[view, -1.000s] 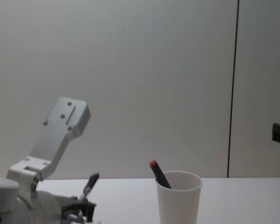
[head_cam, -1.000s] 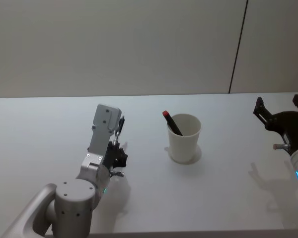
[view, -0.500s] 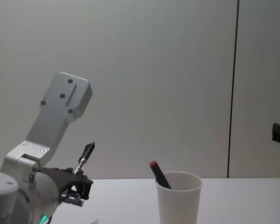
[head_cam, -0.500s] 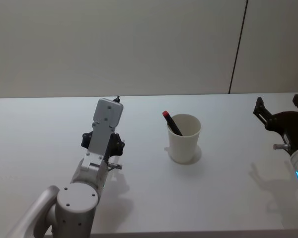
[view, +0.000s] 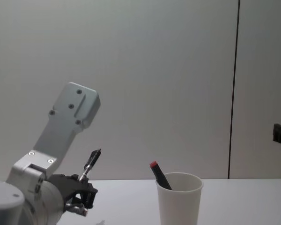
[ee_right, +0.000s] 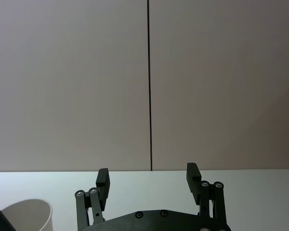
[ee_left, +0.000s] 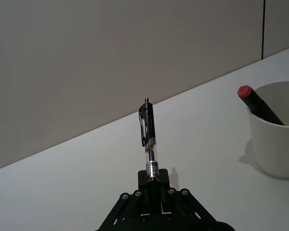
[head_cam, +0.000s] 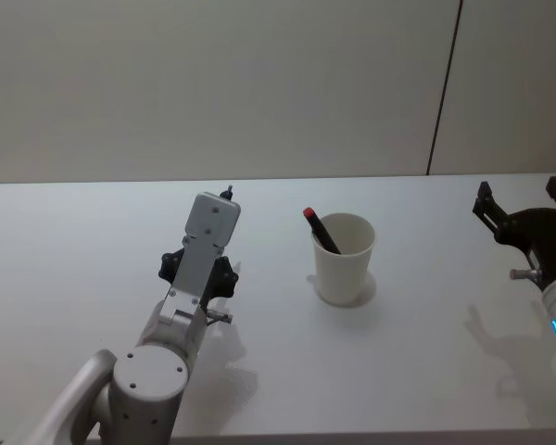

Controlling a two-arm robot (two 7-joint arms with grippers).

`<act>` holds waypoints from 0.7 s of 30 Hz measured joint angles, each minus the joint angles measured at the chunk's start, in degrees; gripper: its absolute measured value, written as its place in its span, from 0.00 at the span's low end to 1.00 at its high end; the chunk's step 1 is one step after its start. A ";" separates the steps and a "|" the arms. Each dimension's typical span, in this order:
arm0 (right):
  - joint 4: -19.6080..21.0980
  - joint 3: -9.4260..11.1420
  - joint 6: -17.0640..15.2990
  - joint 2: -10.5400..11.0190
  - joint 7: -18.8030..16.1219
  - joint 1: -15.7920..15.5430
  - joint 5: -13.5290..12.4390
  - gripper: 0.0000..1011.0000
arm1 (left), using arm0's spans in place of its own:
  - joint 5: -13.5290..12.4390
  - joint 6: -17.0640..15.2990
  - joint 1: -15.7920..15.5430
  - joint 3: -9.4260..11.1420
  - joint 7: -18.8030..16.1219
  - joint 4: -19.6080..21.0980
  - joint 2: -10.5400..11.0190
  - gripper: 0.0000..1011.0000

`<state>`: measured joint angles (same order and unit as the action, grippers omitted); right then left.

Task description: Place the pen into the pen holder.

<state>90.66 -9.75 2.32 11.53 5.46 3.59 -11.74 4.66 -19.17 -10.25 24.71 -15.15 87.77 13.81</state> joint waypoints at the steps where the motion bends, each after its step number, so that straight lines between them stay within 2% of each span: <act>1: 0.00 0.00 0.00 0.00 0.00 0.00 0.00 0.99 | -0.41 0.38 -0.07 -0.01 0.50 -0.36 -0.02 0.14; 11: 0.00 0.00 0.00 0.00 0.00 0.00 0.00 0.99 | -1.50 3.40 -0.36 -0.61 3.70 -1.87 0.32 0.14; 21: 0.00 0.00 0.01 0.00 0.00 0.00 0.00 0.99 | -1.27 8.51 -0.96 -2.74 9.86 -3.65 2.18 0.14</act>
<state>90.66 -9.75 2.33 11.53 5.46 3.59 -11.74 3.39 -10.66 -11.22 21.97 -5.29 84.12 15.99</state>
